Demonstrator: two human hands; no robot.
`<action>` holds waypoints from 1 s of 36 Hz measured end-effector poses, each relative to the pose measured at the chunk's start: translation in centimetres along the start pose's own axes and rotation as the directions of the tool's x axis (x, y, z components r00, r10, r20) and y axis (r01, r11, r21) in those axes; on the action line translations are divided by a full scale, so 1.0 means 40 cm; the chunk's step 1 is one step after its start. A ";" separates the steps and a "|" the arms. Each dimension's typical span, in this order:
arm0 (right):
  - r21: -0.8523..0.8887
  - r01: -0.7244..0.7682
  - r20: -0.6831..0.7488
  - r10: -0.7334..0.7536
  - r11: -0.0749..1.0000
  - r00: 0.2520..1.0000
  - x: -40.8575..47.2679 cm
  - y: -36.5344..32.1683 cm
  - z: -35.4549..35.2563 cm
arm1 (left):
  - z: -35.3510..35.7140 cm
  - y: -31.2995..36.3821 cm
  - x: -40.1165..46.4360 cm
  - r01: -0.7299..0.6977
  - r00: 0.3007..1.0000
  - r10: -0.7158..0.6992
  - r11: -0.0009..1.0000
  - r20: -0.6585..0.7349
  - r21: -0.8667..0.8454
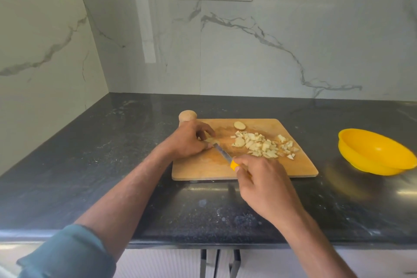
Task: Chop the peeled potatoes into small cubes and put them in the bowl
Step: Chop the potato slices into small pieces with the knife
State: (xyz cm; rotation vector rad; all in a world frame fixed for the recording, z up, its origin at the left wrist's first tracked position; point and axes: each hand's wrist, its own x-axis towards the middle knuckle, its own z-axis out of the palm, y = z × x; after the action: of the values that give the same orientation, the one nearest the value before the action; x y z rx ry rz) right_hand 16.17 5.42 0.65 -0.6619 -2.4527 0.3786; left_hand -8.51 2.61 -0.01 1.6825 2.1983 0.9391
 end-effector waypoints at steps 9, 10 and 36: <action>0.009 -0.017 -0.042 0.017 1.000 0.999 0.047 -0.021 0.038 | -0.019 -0.017 -0.007 0.070 0.992 -0.080 0.992 -0.098 -0.103; 0.006 -0.010 -0.031 0.010 1.000 0.999 0.055 -0.025 0.047 | -0.020 -0.017 -0.008 0.069 0.992 -0.080 0.992 -0.100 -0.107; -0.085 0.059 0.050 -0.055 0.995 0.997 0.059 -0.052 0.083 | -0.021 0.002 -0.012 0.045 0.995 -0.055 0.993 -0.084 -0.112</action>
State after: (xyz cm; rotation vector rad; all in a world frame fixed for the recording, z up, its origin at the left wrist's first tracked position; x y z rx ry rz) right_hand 11.73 4.53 -0.12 -0.6234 -2.5393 0.2699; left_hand -8.75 1.87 0.59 1.5580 2.1879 1.1179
